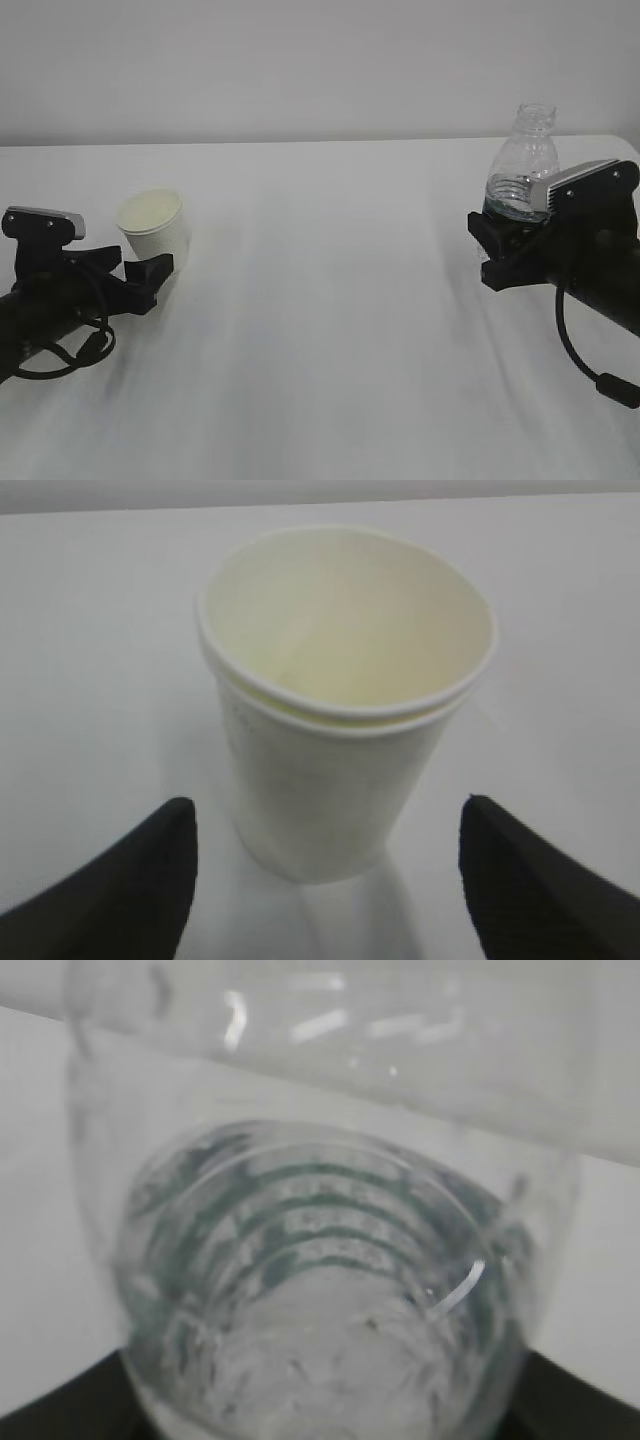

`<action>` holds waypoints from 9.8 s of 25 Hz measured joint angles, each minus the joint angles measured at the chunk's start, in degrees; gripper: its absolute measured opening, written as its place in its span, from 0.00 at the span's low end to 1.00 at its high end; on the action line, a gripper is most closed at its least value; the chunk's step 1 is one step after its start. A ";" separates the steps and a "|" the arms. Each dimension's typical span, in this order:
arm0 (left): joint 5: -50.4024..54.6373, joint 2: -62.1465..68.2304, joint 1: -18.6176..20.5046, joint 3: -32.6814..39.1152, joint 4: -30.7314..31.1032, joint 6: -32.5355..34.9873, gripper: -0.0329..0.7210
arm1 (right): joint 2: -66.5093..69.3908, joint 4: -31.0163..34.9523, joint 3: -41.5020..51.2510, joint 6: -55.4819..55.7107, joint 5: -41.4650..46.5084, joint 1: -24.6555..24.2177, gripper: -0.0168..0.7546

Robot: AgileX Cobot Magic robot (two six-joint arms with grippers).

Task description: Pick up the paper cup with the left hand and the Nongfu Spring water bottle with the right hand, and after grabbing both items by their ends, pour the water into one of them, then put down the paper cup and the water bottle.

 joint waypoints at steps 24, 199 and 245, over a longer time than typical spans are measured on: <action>2.05 5.60 0.00 -11.13 1.99 -0.96 0.83 | 0.00 0.51 0.00 -1.36 0.00 0.00 0.58; 0.30 -5.51 -17.55 -6.76 53.21 -11.44 0.68 | -0.58 -18.22 -6.40 -60.36 -3.87 7.57 0.57; 0.30 -5.51 -17.55 -6.76 48.47 -6.77 0.67 | -0.58 -18.32 -9.79 -70.47 -3.94 8.02 0.57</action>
